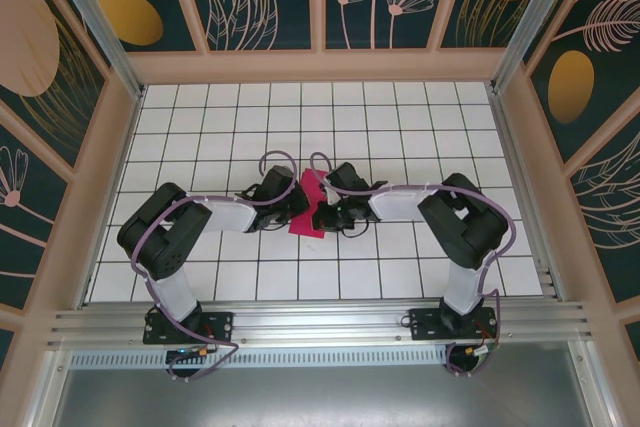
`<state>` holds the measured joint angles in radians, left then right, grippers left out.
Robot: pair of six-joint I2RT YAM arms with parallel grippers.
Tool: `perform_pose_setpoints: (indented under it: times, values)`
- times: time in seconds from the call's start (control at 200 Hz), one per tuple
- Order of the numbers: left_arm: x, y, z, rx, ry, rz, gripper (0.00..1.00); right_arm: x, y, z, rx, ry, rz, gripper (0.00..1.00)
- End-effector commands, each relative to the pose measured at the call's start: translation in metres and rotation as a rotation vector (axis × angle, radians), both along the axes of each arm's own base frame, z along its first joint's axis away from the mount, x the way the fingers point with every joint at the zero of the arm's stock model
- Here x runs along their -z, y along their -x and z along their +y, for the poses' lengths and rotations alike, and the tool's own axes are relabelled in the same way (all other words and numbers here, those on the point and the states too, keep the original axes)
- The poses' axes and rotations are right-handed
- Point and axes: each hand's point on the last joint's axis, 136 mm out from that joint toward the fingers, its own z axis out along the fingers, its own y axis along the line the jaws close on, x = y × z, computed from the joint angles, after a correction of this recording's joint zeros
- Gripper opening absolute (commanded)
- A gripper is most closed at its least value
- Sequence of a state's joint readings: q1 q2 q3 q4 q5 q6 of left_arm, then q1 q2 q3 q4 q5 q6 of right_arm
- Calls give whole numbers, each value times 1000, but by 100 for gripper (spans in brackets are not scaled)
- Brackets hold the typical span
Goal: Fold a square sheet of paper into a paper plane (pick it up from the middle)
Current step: Fold the triangle a second time at the center of the table.
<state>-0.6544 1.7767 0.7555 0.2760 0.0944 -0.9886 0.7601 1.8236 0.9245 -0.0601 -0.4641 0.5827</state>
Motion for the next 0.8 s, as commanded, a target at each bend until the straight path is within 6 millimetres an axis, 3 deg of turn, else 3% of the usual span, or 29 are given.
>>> perform_pose_setpoints:
  times: [0.0, 0.625, 0.796]
  values:
    - [42, 22, 25, -21, -119, 118, 0, 12, 26, -19, -20, 56, 90, 2]
    - [40, 21, 22, -12, -119, 116, 0, 14, 50, -43, -18, 83, 111, 2]
    - [38, 21, 21, 0, -116, 111, 0, -13, 36, -32, -11, 31, 48, 2]
